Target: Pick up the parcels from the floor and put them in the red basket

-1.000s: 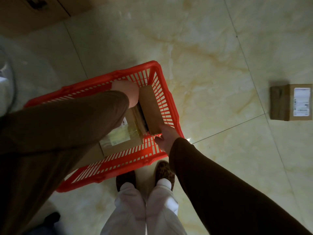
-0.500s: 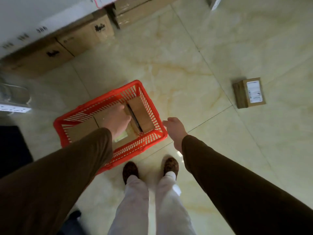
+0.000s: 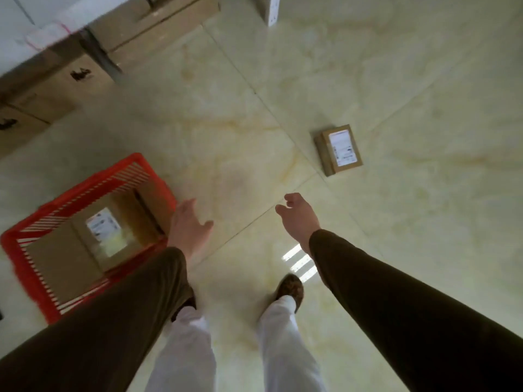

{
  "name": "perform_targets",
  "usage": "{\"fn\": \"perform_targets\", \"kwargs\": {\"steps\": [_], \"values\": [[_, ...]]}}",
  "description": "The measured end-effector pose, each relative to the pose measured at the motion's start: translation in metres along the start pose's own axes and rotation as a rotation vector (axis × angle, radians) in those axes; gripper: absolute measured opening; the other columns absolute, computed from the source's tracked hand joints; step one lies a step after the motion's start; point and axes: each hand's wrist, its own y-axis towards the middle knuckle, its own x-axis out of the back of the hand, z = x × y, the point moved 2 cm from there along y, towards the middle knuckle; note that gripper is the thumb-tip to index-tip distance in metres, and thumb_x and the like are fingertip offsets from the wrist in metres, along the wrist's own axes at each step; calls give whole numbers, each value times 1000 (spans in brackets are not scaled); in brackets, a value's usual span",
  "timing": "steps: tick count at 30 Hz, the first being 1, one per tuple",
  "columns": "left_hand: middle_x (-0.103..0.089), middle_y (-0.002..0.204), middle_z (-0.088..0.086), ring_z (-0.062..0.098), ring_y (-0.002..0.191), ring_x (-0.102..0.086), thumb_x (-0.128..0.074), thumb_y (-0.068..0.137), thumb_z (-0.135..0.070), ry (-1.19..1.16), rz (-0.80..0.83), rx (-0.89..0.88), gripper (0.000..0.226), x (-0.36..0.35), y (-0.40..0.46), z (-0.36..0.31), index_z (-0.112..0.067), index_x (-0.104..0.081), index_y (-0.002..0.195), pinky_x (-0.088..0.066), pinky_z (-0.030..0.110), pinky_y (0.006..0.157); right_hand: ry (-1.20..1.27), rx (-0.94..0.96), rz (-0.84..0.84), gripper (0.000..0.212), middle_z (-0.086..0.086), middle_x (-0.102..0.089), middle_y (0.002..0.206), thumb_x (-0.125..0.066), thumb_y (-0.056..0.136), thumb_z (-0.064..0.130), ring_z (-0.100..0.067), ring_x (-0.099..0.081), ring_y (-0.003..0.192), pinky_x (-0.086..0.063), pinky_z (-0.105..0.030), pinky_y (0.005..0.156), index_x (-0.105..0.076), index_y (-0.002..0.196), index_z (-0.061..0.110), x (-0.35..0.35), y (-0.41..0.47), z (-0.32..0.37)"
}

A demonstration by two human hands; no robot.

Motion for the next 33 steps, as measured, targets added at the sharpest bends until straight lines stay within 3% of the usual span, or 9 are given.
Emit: {"fn": "perform_targets", "kwargs": {"steps": [3, 10, 20, 33], "values": [[-12, 169, 11, 27, 155, -10, -59, 99, -33, -7, 54, 3, 78, -37, -2, -39, -13, -16, 161, -11, 39, 124, -106, 19, -51, 46, -8, -56, 145, -54, 99, 22, -28, -57, 128, -46, -43, 108, -49, 143, 13, 52, 20, -7], [-10, 170, 6, 23, 155, -7, -55, 101, -34, -96, 78, -35, 74, -72, 14, -122, -16, -17, 161, -10, 37, 124, -197, -2, -85, 44, -10, -58, 143, -55, 98, 23, -30, -55, 130, -43, -45, 111, -51, 141, 12, 110, 67, -9], [-20, 168, 2, 20, 153, -20, -54, 102, -34, -279, 83, 25, 70, -109, 61, -228, -17, -20, 161, -18, 36, 123, -322, 73, -64, 45, -14, -52, 149, -52, 99, 23, -34, -48, 136, -42, -43, 112, -51, 142, 8, 183, 156, -12], [-21, 168, 2, 23, 152, -24, -50, 105, -36, -445, 145, 161, 69, -240, 137, -325, -19, -17, 162, -22, 37, 122, -426, 56, 54, 62, -11, -43, 159, -50, 100, 22, -31, -45, 142, -37, -36, 113, -31, 158, 13, 277, 317, -51]]}}
